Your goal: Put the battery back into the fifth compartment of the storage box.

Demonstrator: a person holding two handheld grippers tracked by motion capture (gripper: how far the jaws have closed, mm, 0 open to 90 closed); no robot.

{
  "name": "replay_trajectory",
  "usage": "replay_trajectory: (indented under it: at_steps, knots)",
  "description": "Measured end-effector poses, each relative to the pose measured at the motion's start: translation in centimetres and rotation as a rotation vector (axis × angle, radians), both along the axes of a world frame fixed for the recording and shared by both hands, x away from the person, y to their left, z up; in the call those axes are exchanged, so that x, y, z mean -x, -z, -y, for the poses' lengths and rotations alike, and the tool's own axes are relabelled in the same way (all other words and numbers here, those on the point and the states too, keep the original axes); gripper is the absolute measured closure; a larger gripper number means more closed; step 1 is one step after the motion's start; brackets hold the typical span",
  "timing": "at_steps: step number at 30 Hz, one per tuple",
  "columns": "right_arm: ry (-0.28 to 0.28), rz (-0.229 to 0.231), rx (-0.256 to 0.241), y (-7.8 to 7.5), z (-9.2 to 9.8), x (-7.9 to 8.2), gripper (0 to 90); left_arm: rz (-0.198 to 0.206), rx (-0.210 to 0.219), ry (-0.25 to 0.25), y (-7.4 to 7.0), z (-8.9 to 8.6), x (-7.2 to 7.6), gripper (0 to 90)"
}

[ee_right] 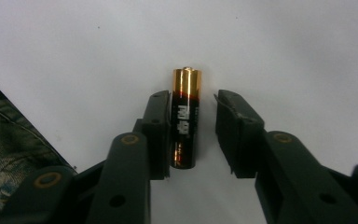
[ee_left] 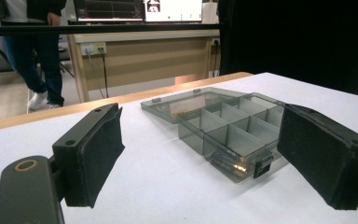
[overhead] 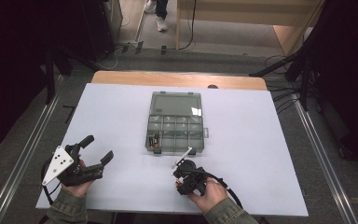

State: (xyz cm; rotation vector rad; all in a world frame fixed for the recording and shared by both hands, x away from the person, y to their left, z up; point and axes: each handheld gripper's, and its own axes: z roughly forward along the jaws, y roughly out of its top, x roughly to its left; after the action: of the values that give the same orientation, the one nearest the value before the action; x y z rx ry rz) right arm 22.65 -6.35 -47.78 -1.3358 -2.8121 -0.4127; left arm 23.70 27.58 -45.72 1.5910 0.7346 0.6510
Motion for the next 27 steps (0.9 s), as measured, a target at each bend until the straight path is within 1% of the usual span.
replay_trajectory:
  at_steps: [2,3,4,8,10,15,17,19,20,24,27]
  knots:
    - [0.007,-0.010,-0.003,0.0,0.0,-0.1,71.4,0.000,0.000,0.000,0.0,0.0,0.0,14.2]
    - [0.005,-0.011,-0.005,0.0,0.1,-0.2,75.6,0.000,-0.001,0.000,0.0,0.0,0.0,14.2]
    - [0.004,-0.016,-0.009,0.0,0.2,-0.2,76.5,0.000,-0.001,0.000,0.0,0.0,0.0,14.2]
    - [0.006,-0.021,-0.012,0.0,0.2,-0.3,77.1,0.000,-0.001,-0.002,0.0,0.0,0.0,14.2]
    - [0.010,-0.033,-0.014,-0.1,0.3,-0.4,77.2,0.000,-0.001,-0.001,0.0,0.0,0.0,14.2]
    - [0.002,-0.033,-0.020,0.0,0.4,-0.5,77.4,0.000,-0.002,0.000,0.0,0.0,0.0,14.2]
    - [0.013,-0.035,-0.022,-0.2,0.4,-0.5,77.4,0.000,-0.002,0.000,0.0,0.0,0.0,14.2]
    - [0.012,-0.035,-0.033,-0.3,0.5,-0.5,77.5,0.000,-0.001,0.000,0.0,0.0,0.0,14.2]
    - [0.005,-0.026,-0.039,-0.3,0.6,-0.6,77.5,-0.001,-0.001,0.000,0.0,0.0,0.0,14.2]
    - [0.037,-0.026,-0.073,-0.9,0.9,-1.0,77.5,0.000,-0.001,-0.001,0.0,0.0,0.0,14.2]
    - [0.043,-0.004,-0.099,-1.7,1.2,-1.6,77.5,-0.001,-0.001,0.000,0.0,0.0,0.0,14.2]
